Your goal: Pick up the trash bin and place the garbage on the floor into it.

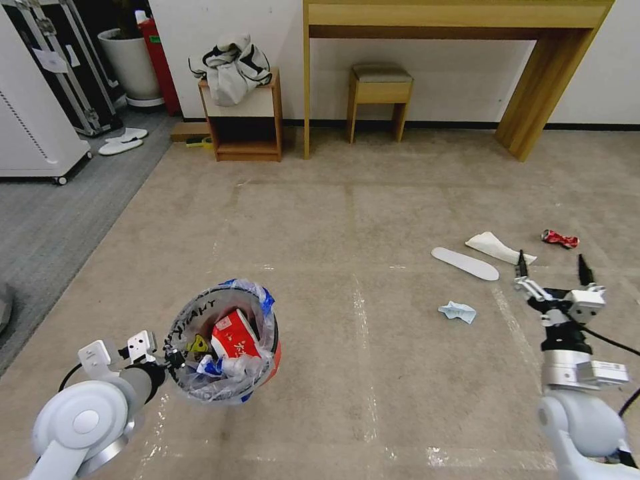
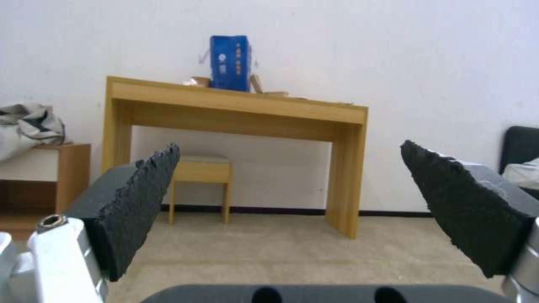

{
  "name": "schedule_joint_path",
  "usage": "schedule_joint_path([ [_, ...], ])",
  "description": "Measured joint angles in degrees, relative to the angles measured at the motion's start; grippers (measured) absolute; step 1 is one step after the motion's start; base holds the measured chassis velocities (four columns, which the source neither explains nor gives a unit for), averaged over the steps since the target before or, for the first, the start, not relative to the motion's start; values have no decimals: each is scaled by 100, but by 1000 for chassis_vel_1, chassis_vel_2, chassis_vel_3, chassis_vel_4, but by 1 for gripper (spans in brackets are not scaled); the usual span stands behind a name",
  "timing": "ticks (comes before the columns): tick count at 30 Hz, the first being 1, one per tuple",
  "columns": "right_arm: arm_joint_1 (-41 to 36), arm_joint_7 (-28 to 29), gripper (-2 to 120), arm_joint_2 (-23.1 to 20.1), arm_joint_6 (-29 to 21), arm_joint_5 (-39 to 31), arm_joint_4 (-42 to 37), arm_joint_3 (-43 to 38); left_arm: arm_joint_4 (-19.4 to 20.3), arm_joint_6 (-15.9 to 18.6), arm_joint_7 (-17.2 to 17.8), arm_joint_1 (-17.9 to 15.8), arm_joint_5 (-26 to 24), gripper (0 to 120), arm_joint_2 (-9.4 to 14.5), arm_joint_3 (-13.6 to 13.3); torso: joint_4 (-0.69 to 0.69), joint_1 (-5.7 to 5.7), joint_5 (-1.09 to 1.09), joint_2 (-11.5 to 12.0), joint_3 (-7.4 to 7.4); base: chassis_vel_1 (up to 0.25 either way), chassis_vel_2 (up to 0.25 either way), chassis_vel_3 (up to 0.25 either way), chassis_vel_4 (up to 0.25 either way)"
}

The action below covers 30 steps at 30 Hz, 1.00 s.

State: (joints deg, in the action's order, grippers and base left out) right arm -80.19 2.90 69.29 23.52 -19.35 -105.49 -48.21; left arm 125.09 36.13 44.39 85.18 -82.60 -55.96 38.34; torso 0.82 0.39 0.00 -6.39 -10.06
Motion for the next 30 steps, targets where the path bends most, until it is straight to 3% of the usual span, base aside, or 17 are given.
schedule_joint_path([
  [30,-180,1,100,518,224,376,139,-109,-140,54,-351,-36,413,0,47,-20,0,0,-1,0,-1,0,0,0,0],
])
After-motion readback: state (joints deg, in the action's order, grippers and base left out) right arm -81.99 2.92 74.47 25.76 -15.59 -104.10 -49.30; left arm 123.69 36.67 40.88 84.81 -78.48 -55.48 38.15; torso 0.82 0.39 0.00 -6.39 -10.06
